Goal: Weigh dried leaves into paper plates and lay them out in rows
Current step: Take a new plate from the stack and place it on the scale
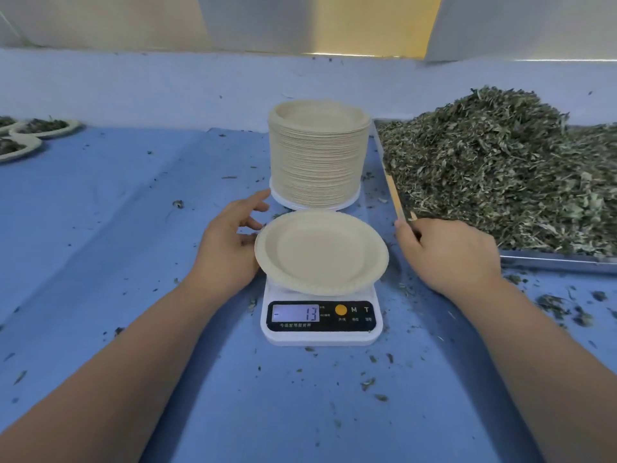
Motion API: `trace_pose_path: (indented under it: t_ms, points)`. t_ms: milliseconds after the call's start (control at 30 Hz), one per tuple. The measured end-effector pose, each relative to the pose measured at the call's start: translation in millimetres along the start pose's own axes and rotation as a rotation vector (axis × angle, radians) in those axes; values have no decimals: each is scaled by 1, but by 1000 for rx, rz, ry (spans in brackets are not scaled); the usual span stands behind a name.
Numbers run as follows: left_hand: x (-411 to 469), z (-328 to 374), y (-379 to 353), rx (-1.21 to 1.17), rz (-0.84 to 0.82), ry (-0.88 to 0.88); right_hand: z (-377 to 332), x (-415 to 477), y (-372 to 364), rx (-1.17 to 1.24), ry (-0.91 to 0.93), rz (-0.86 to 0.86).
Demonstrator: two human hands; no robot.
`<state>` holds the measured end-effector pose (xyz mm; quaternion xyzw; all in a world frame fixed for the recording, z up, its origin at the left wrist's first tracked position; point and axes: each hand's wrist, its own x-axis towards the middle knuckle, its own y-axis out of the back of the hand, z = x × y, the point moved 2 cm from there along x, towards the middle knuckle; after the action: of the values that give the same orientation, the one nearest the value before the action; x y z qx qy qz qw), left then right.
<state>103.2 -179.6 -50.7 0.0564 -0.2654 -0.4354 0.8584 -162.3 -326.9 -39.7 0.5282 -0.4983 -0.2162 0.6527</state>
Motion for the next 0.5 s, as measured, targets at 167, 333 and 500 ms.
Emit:
trace_pose_path:
  t_ms: [167, 333, 500]
  points:
    - [3, -15, 7, -48, 35, 237, -2, -1, 2, 7, 8, -7]
    - [3, -15, 8, -133, 157, 316, -1, -1, 1, 9, 6, -4]
    - [0, -5, -5, -361, 59, 393, -1, -2, 2, 6, 4, -6]
